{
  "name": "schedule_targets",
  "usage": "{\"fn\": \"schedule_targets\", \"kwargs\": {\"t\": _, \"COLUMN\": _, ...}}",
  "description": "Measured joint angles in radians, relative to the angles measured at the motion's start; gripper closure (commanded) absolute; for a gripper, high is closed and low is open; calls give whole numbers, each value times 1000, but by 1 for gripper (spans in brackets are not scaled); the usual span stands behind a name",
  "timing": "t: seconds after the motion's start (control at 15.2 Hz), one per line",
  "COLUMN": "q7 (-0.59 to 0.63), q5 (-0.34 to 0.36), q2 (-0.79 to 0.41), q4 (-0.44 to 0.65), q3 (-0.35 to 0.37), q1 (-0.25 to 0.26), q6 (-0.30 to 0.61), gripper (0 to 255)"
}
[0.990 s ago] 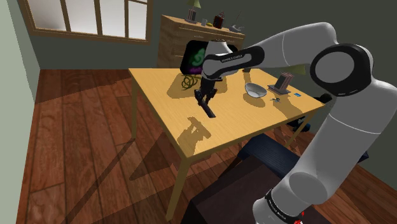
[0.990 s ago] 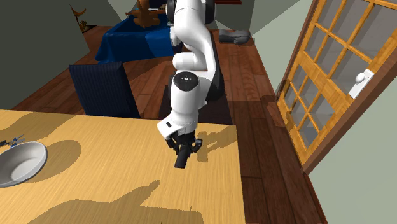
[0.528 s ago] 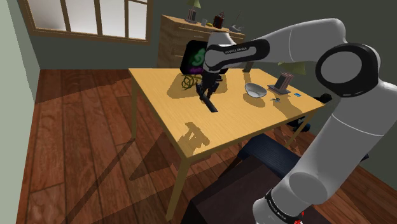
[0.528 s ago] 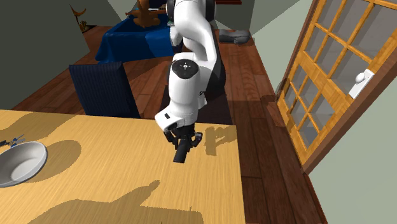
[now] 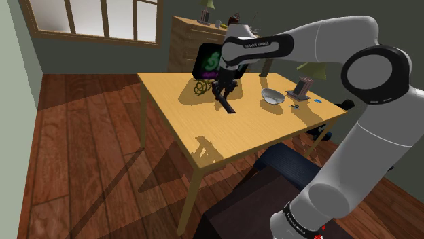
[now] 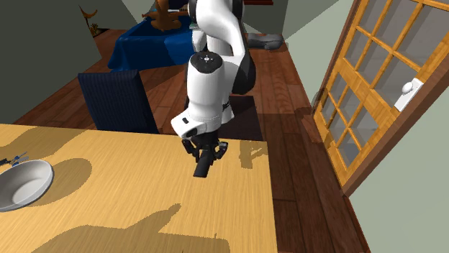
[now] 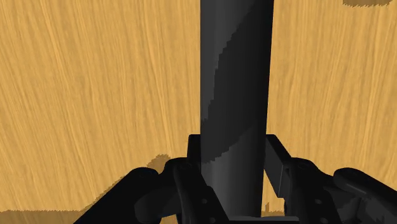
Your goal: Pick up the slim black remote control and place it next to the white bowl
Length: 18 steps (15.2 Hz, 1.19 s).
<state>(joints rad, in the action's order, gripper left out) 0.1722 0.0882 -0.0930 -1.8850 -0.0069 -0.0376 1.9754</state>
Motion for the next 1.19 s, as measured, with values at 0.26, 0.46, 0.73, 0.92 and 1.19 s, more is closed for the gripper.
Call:
{"fn": "schedule_targets", "kwargs": {"t": 0.26, "q7": -87, "q5": -4, "q2": 5, "q4": 2, "q3": -39, "q1": -47, "q6": 0, "gripper": 255}}
{"fn": "schedule_targets", "kwargs": {"t": 0.46, "q7": -153, "q5": -8, "q2": -3, "q4": 1, "q3": -69, "q1": -83, "q6": 14, "gripper": 255}}
{"fn": "schedule_targets", "kwargs": {"t": 0.73, "q7": -247, "q5": -16, "q2": -29, "q4": 36, "q3": -109, "q1": -134, "q6": 11, "gripper": 255}}
{"fn": "schedule_targets", "kwargs": {"t": 0.92, "q7": -316, "q5": -26, "q2": -52, "q4": 62, "q3": -137, "q1": -172, "q6": 14, "gripper": 255}}
{"fn": "schedule_targets", "kwargs": {"t": 1.19, "q7": -410, "q5": -44, "q2": -108, "q4": 139, "q3": -171, "q1": -227, "q6": -3, "gripper": 255}}
